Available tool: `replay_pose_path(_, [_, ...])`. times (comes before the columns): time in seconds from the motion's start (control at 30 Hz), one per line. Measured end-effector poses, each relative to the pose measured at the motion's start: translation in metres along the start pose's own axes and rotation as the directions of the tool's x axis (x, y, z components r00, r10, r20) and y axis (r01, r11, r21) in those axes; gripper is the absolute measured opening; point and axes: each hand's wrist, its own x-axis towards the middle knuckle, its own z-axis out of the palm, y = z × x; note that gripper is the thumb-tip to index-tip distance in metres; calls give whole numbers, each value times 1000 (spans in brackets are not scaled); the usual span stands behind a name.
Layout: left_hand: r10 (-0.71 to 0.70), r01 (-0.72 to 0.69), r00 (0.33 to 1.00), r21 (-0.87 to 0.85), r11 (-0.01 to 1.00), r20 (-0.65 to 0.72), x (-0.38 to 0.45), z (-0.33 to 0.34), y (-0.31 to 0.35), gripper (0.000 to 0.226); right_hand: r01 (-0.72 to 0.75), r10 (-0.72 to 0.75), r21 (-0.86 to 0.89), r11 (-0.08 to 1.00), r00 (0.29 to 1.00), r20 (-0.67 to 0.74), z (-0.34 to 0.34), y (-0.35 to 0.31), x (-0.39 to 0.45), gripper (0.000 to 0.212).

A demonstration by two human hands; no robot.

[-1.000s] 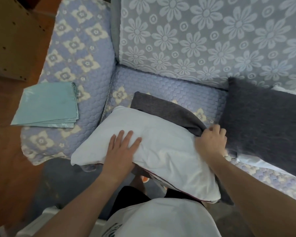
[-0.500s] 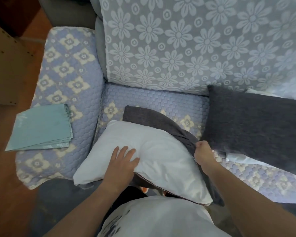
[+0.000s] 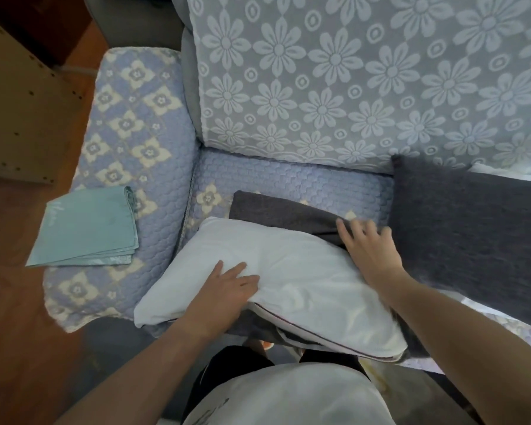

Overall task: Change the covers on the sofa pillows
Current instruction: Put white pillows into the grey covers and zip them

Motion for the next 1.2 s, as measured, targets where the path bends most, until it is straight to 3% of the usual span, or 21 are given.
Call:
replay_pose_path(0.1, [95,-98,993,-40,994,-76,2,-16,-2,62,56,-54,42,998,997,-62,-17,-13,43,51])
replay_pose_path(0.23, [230,-236,959,-21,971,-167,-1,-33,11,48,56,-58,104,993,998,13,-32,-29,75,24])
replay_pose_path(0.37, [348,-351,909,28,936,-231,-14,-32,33,30,-71,-3,417,906,985,173,-38,-40,87,26])
replay_pose_path(0.47, [315,-327,896,14,945,-312,-15,-33,47,40,-15,-142,660,751,973,183,-58,-54,66,29])
replay_pose_path(0.57, [304,-324,896,-7,946,-324,-10,-33,53,32,-9,-101,821,571,992,81,-83,-63,15,22])
replay_pose_path(0.6, [294,-317,907,-26,948,-302,-8,-34,54,35,-17,-76,837,547,995,70,-87,-62,-4,18])
replay_pose_path(0.73, [182,-244,934,-178,953,-306,-2,-36,69,44,-120,1,765,632,988,154,-71,-50,-54,10])
replay_pose_path(0.77, [142,-210,941,-202,956,-308,1,-36,72,43,-137,-3,789,599,985,173,-67,-47,-60,10])
replay_pose_path(0.8, [98,-175,948,-238,955,-303,3,-35,76,41,-133,-27,826,548,984,177,-64,-43,-66,20])
replay_pose_path(0.87, [-44,-29,978,-334,942,-206,10,-30,80,38,-63,-207,880,470,962,179,-60,-37,-85,60])
replay_pose_path(0.9, [-113,67,989,-401,914,-91,10,-27,83,30,-9,-301,880,474,938,171,-59,-36,-98,81])
replay_pose_path(0.93, [-149,111,986,-382,917,-71,8,-27,84,23,50,-380,860,507,909,172,-57,-39,-108,98])
replay_pose_path(1.0, [-163,120,984,-408,905,-73,8,-23,86,33,143,-368,728,670,916,158,-48,-53,-128,112])
replay_pose_path(1.03, [-154,114,987,-451,885,-52,8,-22,87,35,141,-287,633,761,948,134,-45,-62,-130,110])
replay_pose_path(1.1, [-128,116,992,-433,894,3,14,-34,94,32,23,-102,556,831,989,111,-38,-79,-120,99])
replay_pose_path(1.2, [-126,81,991,-529,844,-49,9,-51,78,52,-63,11,603,795,996,89,-40,-84,-92,46])
